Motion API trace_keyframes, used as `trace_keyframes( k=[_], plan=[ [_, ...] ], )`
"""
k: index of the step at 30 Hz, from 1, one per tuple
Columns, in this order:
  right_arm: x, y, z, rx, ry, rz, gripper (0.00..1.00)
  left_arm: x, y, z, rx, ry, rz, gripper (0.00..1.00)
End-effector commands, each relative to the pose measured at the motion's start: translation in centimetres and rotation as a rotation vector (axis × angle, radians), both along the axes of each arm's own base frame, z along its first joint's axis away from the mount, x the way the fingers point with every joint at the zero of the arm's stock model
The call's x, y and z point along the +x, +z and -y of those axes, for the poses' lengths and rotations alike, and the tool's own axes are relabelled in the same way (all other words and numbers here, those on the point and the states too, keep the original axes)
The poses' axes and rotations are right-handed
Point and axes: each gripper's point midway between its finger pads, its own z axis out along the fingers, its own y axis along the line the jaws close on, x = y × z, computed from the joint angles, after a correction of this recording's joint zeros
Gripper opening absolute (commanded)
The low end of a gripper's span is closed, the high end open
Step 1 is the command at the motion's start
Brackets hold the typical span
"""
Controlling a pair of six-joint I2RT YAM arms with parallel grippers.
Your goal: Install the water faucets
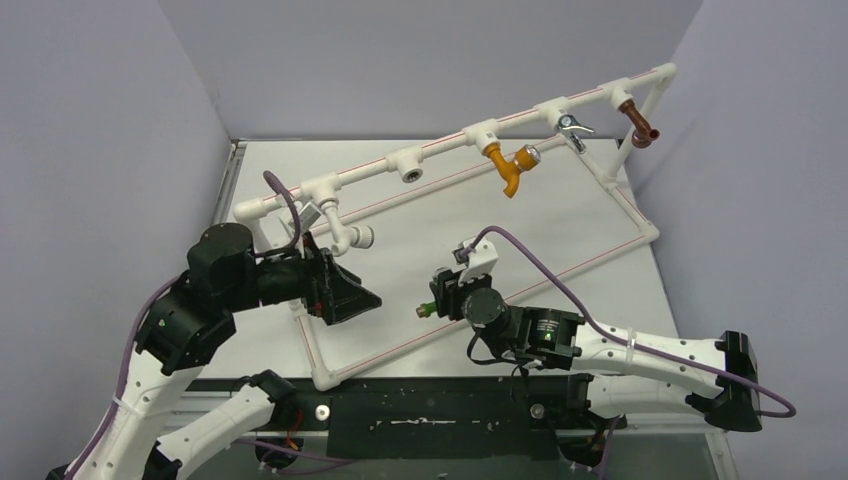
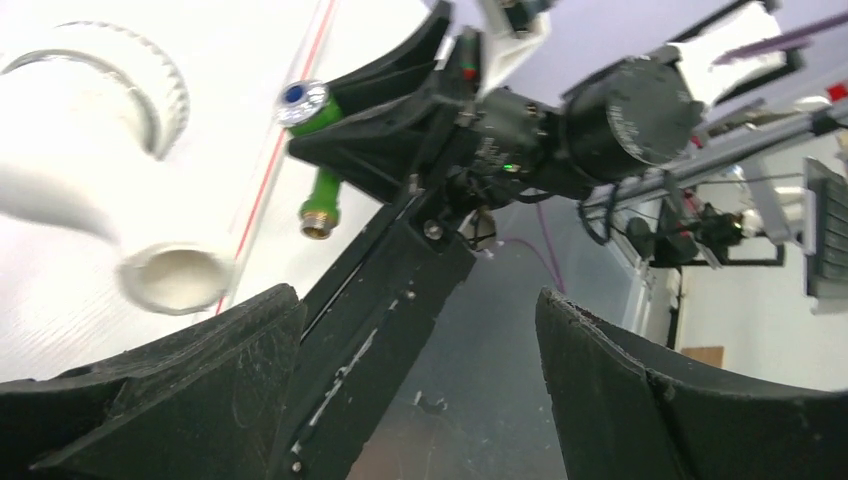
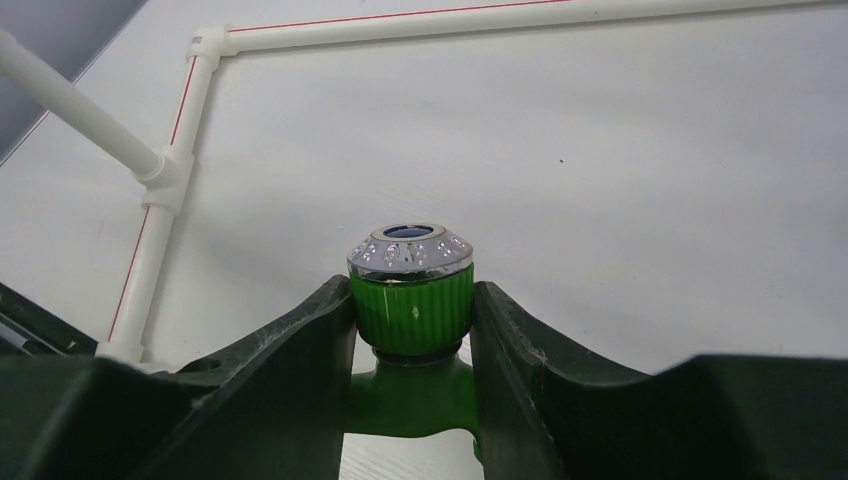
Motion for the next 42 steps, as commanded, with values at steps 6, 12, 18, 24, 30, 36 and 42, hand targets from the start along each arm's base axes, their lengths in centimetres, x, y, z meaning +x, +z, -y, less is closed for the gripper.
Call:
trace_keyframes(
  k=[6, 12, 18, 24, 30, 36, 42],
  plan=[
    [0.7, 3.9, 0.8, 0.114, -0.080, 0.051, 0.00, 4.4, -1.8, -0.1, 0.082, 0.157, 0.021, 0.84],
    [0.9, 4.2, 1.4, 0.116, -0.103, 0.064, 0.00, 7.3, -1.5, 0.1, 0.103, 0.238, 0.062, 0.84],
    [1.1, 4.0, 1.6, 0.106, -0.114, 0.072, 0.00, 10.0, -1.0, 0.5, 0.128, 0.294, 0.098, 0.83],
    [1.5, 3.7, 1.8, 0.099, -0.135, 0.083, 0.00, 12.3, -0.7, 1.3, 0.129, 0.306, 0.131, 0.79],
    [2.0, 3.8, 2.0, 0.100, -0.152, 0.087, 0.00, 14.0, -0.2, 2.4, 0.123, 0.283, 0.150, 0.79],
    [2.2, 4.0, 2.4, 0.104, -0.159, 0.089, 0.00, 14.1, -0.6, 2.7, 0.115, 0.240, 0.115, 0.78],
    [2.0, 4.0, 2.5, 0.116, -0.153, 0.078, 0.00, 12.5, -1.4, 0.4, 0.180, 0.293, 0.099, 0.84]
  ],
)
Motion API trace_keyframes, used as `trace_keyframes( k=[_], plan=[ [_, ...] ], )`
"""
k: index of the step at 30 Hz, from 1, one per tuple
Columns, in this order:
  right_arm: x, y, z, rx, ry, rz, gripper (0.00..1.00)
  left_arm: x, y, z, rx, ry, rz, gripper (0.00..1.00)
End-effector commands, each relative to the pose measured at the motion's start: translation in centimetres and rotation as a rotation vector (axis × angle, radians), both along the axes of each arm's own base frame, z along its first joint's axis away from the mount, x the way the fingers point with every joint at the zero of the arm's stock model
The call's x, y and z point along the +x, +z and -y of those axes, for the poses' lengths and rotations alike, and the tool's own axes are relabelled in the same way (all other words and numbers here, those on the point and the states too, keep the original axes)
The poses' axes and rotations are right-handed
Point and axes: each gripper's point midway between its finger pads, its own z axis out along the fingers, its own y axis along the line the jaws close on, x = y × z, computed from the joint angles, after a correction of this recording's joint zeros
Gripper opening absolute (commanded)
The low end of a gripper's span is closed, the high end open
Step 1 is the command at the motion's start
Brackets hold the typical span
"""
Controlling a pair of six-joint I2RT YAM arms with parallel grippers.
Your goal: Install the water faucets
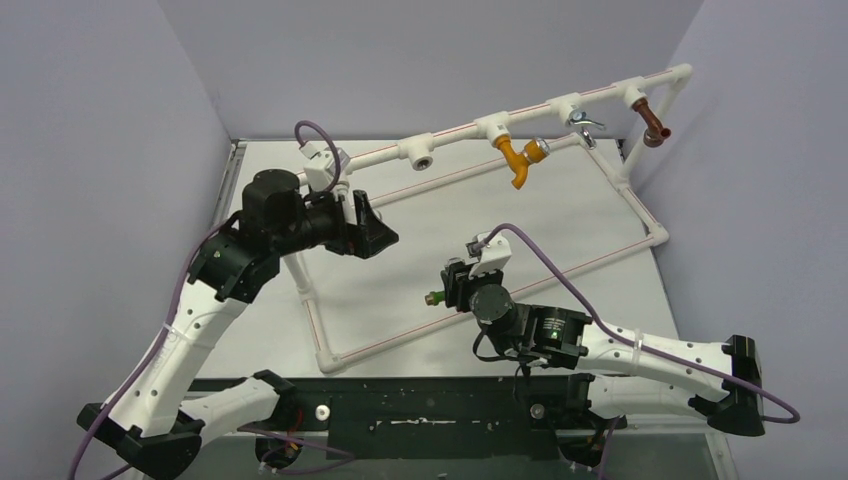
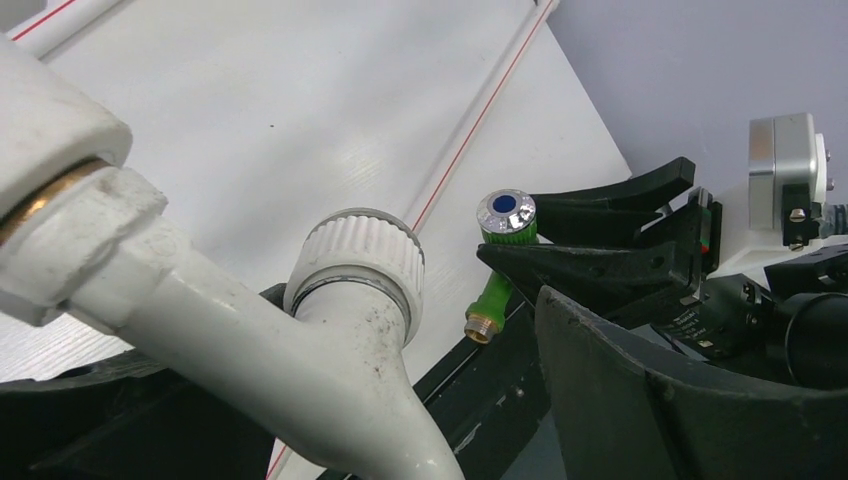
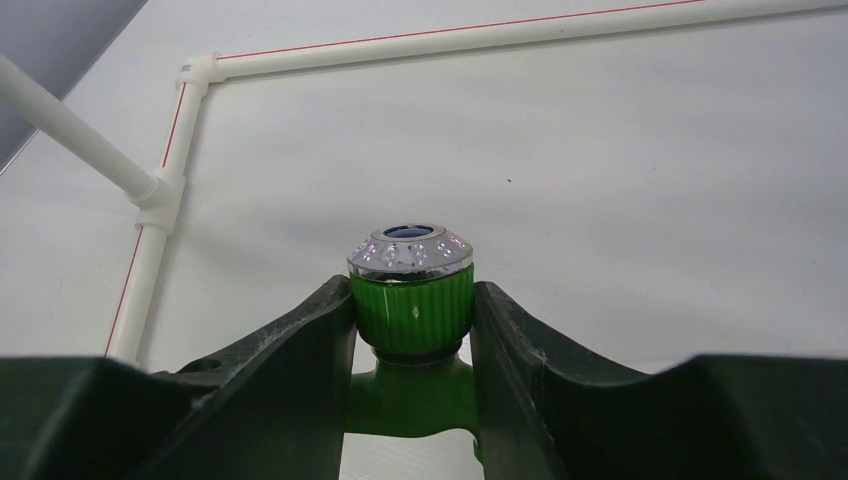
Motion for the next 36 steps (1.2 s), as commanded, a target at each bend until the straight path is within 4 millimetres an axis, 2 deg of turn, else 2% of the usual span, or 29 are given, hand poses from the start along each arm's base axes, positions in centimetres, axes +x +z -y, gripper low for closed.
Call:
trace_keyframes(
  k=[1, 5, 9, 15, 19, 26, 36],
  plan=[
    [0.4, 2.9, 0.3, 0.103, -0.032, 0.039, 0.00, 0.0, 1.0, -1.2, 0.019, 0.034, 0.063, 0.85],
    [0.4, 3.0, -0.1, 0.104, -0.022, 0.033, 0.00, -2.0, -0.7, -2.7, 0.058, 0.055, 0.003, 0.86],
    [0.3, 2.8, -1.1, 0.091, 0.003, 0.022, 0.00, -4.0, -1.1, -3.7, 0.056, 0.058, -0.024, 0.88],
    [-0.2, 3.5, -3.5, 0.142, 0.048, 0.007, 0.00, -7.1, -0.3, -3.4, -0.052, -0.011, -0.034, 0.88],
    [-0.7, 4.6, -5.4, 0.206, 0.080, -0.003, 0.00, -8.8, -0.9, -3.1, -0.100, -0.061, -0.050, 0.87],
    [-1.6, 6.6, -8.4, 0.311, 0.118, -0.010, 0.00, -9.5, -2.4, -2.7, -0.197, -0.062, -0.064, 0.83],
    [-1.2, 7.7, -9.8, 0.411, 0.072, -0.045, 0.00, -8.4, -3.7, -1.4, -0.317, -0.057, -0.066, 0.76]
  ],
)
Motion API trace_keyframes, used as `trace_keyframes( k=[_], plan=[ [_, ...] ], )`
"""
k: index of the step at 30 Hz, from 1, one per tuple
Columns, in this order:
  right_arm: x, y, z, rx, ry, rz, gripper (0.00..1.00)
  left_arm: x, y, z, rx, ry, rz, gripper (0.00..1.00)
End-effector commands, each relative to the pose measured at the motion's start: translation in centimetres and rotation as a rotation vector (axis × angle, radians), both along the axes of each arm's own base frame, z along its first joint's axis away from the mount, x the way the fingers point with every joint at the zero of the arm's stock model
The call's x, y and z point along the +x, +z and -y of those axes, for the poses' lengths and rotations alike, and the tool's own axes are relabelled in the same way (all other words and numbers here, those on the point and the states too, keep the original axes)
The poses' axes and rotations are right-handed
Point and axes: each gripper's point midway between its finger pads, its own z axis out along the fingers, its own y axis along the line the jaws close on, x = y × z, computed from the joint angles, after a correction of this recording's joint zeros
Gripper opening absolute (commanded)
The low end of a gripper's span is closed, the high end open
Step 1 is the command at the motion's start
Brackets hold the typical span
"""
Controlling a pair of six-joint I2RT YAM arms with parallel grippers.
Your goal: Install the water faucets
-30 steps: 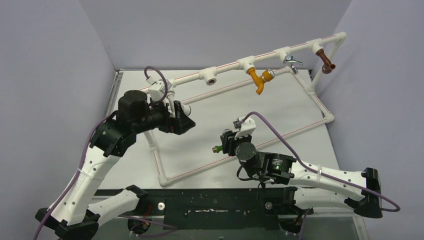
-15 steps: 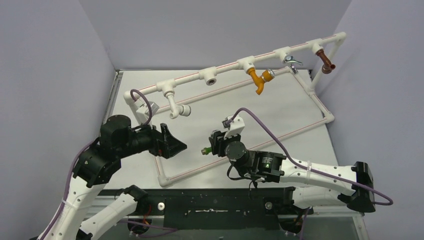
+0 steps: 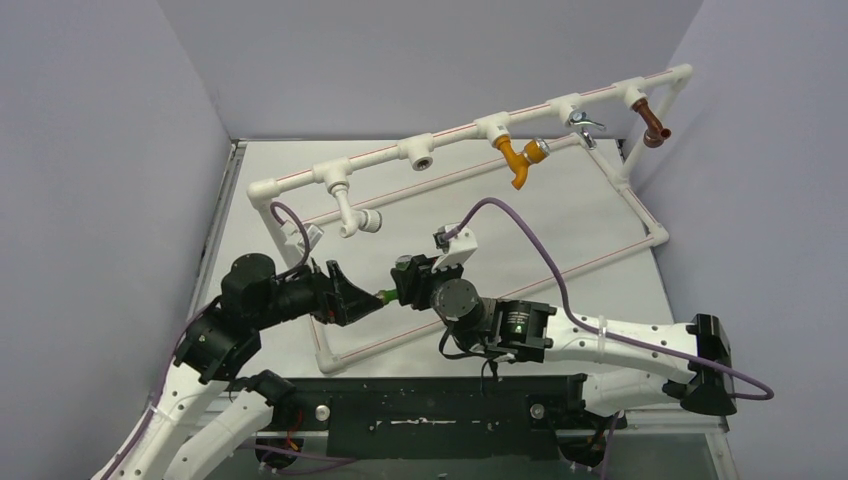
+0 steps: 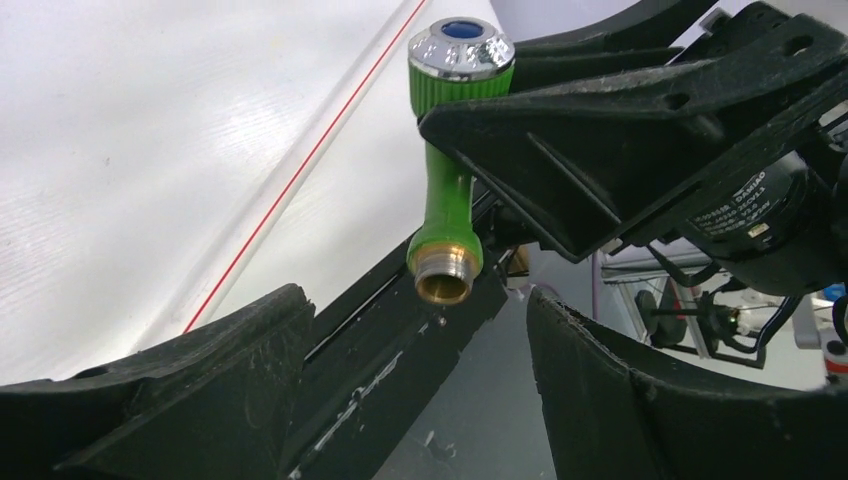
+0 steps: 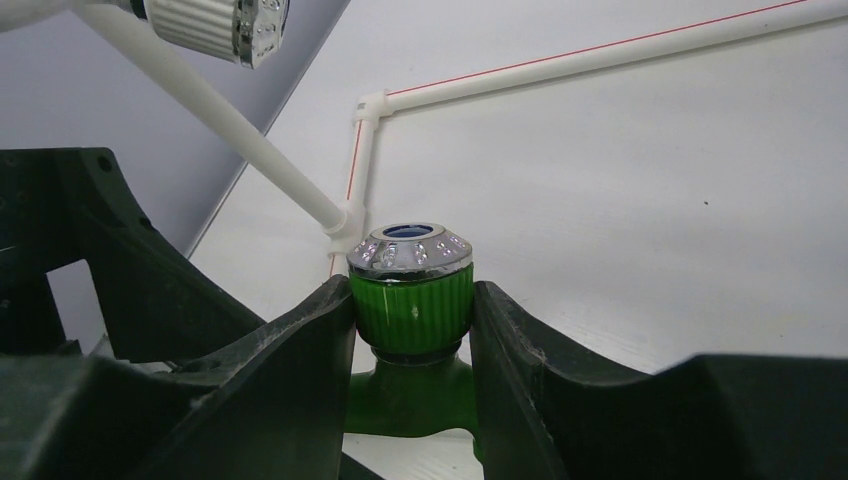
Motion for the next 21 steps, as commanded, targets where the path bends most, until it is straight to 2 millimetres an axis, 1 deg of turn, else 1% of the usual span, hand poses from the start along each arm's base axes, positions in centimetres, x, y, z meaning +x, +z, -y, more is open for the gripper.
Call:
trace_keyframes(
  k=[1, 6, 10, 14, 18, 21],
  plan=[
    [0.4, 4.2, -1.3, 0.179, -0.043, 0.006, 0.00, 1.0, 3.3, 1.4, -0.146, -0.013, 0.092, 0.75],
    [0.8, 4.8, -2.0, 0.189, -0.054, 0.006, 0.00, 1.7, 3.0, 2.0, -0.184, -0.007, 0.074, 0.70],
    [0.8, 5.0, -2.6, 0.184, -0.048, 0.009, 0.00, 1.7, 2.7, 2.4, -0.190, -0.023, 0.059, 0.68],
    [0.9, 4.8, -3.0, 0.176, -0.046, 0.007, 0.00, 1.8, 2.6, 2.4, -0.186, -0.026, 0.057, 0.60],
    [0.9, 4.6, -3.6, 0.163, -0.033, 0.009, 0.00, 1.8, 2.2, 2.5, -0.177, -0.031, 0.043, 0.56],
    [1.0, 5.1, -3.9, 0.188, -0.032, 0.013, 0.00, 1.8, 2.2, 2.6, -0.177, -0.033, 0.044, 0.49]
  ],
)
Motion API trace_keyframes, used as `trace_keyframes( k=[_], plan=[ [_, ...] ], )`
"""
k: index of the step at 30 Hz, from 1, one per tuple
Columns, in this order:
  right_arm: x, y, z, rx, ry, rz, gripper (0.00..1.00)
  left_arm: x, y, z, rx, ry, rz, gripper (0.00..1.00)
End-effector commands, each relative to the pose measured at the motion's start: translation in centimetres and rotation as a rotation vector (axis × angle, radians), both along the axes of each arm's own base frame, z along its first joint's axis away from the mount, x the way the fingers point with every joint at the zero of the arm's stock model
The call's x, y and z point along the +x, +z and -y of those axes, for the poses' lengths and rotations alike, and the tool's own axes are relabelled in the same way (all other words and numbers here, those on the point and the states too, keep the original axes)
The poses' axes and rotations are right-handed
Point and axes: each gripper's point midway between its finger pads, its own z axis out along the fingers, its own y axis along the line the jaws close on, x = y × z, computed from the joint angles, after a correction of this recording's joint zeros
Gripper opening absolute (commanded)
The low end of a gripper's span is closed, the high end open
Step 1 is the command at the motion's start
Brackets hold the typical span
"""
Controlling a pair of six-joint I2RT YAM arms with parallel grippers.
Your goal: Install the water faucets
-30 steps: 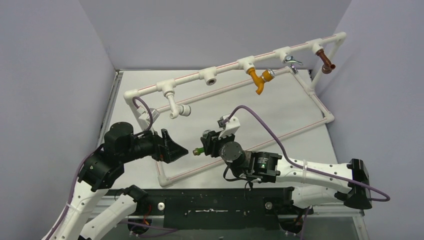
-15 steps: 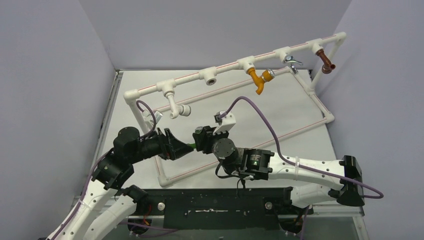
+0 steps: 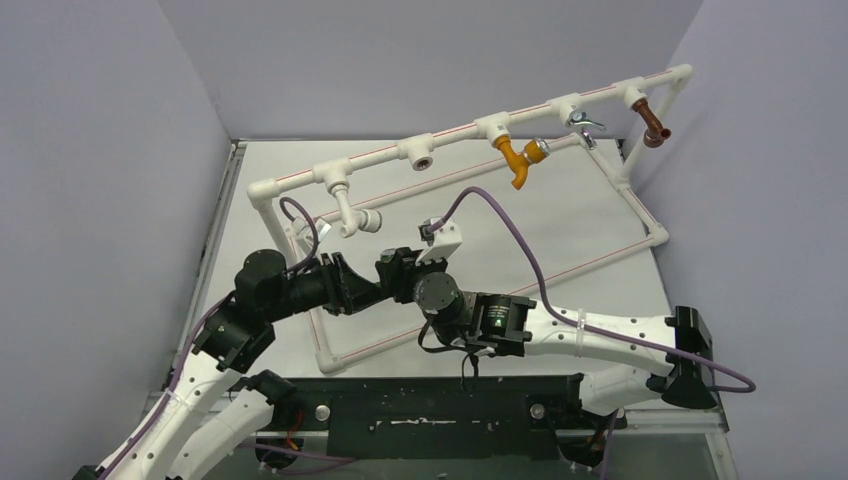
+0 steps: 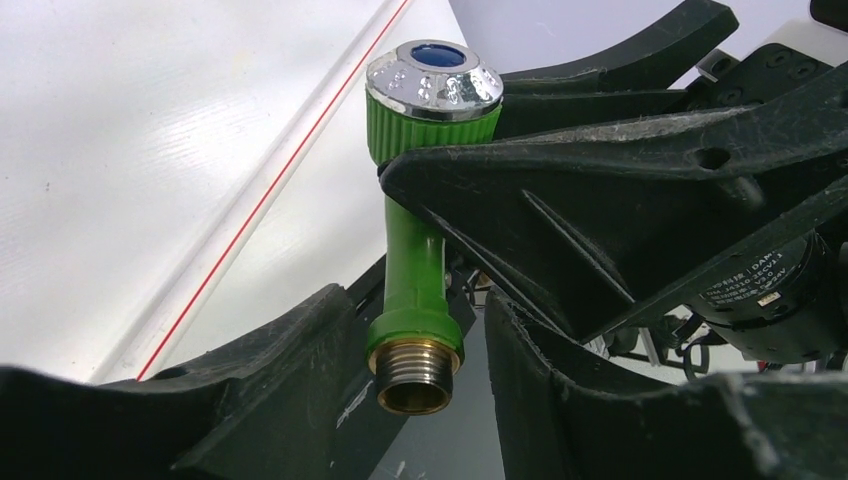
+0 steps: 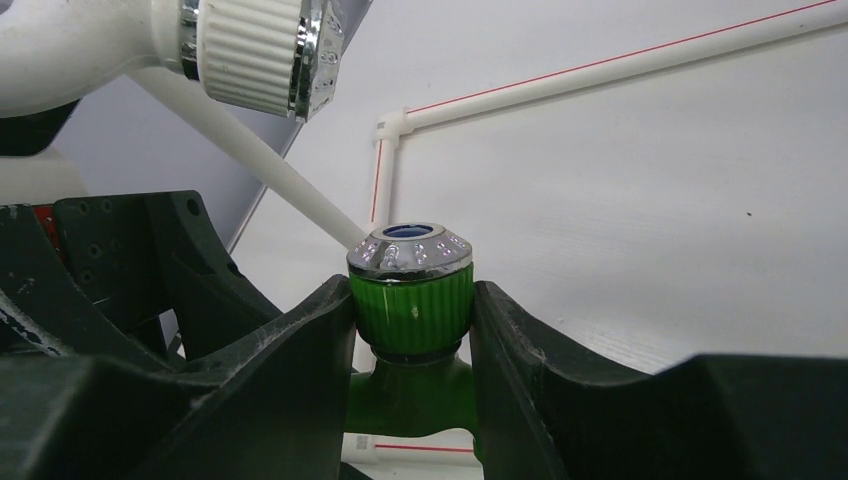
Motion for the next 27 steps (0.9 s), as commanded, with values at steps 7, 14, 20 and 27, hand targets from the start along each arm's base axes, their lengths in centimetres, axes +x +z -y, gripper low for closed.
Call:
trace_keyframes(
  k=[7, 14, 20, 27],
  plan=[
    [0.0, 3.8, -1.4, 0.125, 0.007, 0.032, 0.00, 0.2, 2.4, 0.8, -0.058, -0.042, 0.075, 0.01],
    [-0.4, 3.4, -1.4, 0.107, 0.040, 0.026, 0.26, 0.3, 2.6, 0.7, -0.064, -0.038, 0.085, 0.00],
    [-0.8, 2.4, 0.0, 0.074, 0.086, 0.013, 0.83, 0.1, 2.7, 0.5, -0.063, -0.036, 0.120, 0.00],
    [-0.3, 1.8, 3.0, 0.077, 0.246, 0.016, 0.86, 0.0, 2.6, 0.6, -0.042, -0.071, 0.198, 0.00]
  ],
)
